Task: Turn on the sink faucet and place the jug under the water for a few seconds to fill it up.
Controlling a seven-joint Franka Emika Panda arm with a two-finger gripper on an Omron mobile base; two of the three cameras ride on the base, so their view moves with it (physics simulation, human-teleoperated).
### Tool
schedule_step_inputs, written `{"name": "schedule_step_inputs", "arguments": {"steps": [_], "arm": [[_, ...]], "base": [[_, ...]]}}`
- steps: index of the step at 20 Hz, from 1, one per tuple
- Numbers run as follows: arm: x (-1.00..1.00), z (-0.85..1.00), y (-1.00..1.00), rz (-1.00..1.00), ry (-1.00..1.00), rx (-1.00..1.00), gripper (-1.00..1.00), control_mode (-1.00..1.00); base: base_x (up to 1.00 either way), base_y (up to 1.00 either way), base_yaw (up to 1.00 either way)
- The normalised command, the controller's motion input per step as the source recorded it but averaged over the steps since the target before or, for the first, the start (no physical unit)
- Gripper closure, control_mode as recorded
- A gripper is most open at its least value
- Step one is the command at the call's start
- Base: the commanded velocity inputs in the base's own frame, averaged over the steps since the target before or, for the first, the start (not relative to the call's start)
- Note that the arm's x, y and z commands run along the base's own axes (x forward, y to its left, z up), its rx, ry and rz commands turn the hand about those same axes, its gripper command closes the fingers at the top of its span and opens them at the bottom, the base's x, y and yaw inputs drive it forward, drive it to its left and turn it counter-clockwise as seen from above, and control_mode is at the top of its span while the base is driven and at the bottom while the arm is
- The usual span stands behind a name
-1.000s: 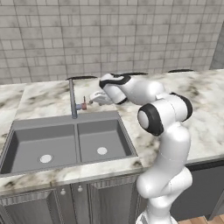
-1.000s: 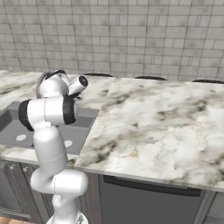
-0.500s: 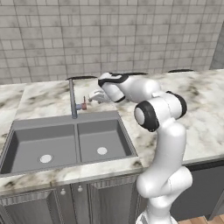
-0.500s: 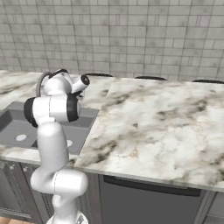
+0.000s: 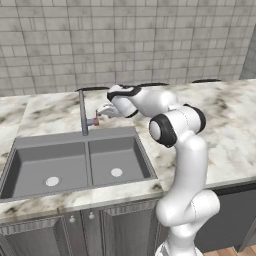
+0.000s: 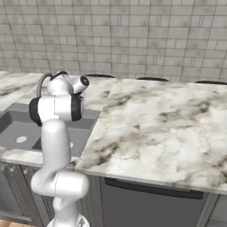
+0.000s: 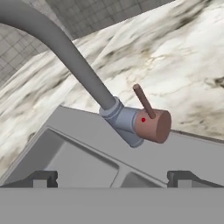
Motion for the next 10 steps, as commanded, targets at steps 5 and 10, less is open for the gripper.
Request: {"name": "schedule_step_inputs", "arguments": {"steps": [5, 10], "arm": [[0.29, -0.08, 0.13, -0.03, 0.00, -0.02, -1.00, -1.00], [0.26, -0.09, 0.06, -0.03, 0.00, -0.01, -1.00, -1.00]], "base": [[0.00, 0.00, 0.00], [0.00, 0.00, 0.00]]}}
